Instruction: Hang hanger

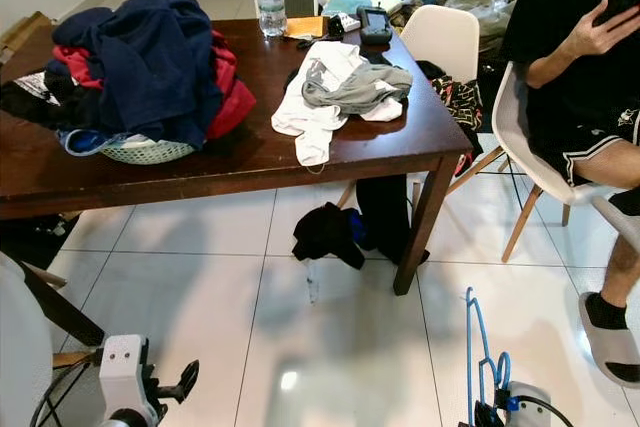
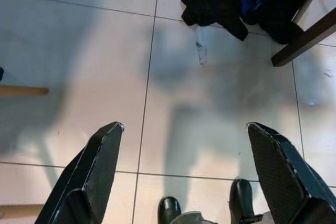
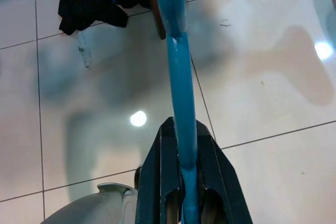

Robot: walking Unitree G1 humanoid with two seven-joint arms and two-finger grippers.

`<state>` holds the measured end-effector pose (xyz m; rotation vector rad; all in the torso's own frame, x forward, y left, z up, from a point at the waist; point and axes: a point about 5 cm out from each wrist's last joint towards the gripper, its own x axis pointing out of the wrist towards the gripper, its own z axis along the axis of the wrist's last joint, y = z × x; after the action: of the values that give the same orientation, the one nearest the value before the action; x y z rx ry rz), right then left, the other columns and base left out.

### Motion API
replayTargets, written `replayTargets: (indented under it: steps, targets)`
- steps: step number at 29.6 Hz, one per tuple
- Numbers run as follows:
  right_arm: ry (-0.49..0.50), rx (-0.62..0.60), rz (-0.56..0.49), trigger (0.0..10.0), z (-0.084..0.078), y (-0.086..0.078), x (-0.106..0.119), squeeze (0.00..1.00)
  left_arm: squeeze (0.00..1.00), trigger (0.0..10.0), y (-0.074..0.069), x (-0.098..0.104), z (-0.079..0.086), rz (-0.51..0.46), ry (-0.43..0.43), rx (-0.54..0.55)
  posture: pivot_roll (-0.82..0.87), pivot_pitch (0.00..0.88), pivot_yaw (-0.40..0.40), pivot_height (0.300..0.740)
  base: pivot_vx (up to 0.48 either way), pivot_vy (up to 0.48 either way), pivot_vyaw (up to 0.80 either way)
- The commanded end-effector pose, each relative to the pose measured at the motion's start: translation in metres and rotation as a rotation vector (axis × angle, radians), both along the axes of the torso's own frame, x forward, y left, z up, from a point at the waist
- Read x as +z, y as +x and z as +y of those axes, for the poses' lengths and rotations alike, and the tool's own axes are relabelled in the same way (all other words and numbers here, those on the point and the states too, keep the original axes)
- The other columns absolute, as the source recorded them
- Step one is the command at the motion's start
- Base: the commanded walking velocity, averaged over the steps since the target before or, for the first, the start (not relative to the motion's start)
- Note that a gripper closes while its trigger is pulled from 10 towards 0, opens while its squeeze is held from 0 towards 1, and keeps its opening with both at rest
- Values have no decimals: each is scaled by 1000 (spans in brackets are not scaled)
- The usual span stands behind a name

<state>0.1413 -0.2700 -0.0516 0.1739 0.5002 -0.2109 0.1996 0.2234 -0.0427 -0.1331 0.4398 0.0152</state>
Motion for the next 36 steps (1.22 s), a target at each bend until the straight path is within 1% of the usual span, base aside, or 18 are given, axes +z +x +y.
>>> replayTargets:
  steps: [1,3,7,14,19,21,30,31,32,33,34,36]
  targets:
    - [9,-13,3,10000,0,-5,-1,0,0,10000,-9,-3,6,16,2,19,93,167,-25,740,0,0,0]
    - [11,-18,5,10000,0,-9,-2,0,0,10000,-11,-4,6,14,1,20,94,145,-20,740,0,0,0]
    - [12,-25,6,10000,1,-11,-2,0,0,10000,-14,-5,6,15,0,21,93,138,-16,740,0,0,0]
    - [18,-26,7,10000,1,-12,-2,0,0,10000,-14,-5,4,13,-3,17,100,129,-29,740,0,0,0]
    - [25,-23,10,10000,1,-9,-1,0,0,10000,-12,-4,2,10,-3,23,102,116,-36,740,0,0,0]
    - [27,-22,11,10000,0,-5,-1,0,0,10000,-8,-3,1,10,-3,26,97,115,-31,740,0,0,0]
    - [29,-19,22,10000,1,1,-1,0,0,10000,-4,-4,-1,38,-12,1,112,80,-27,740,0,0,0]
    - [17,1,32,10000,2,5,-1,0,0,10000,-3,-5,-2,44,-17,-5,114,75,-28,740,0,0,0]
    - [17,1,32,10000,2,5,-1,0,0,10000,-3,-5,-2,44,-17,-5,114,75,-28,740,0,0,0]
    - [-1,27,42,10000,4,11,-1,0,0,10000,-3,-5,-2,50,-19,-12,118,65,-32,740,0,0,0]
    - [-1,27,42,10000,4,11,-1,0,0,10000,-3,-5,-2,50,-19,-12,118,65,-32,740,0,0,0]
    - [-41,56,58,10000,6,19,0,0,0,10000,-2,-5,-3,52,-16,-17,125,51,-37,740,0,0,0]
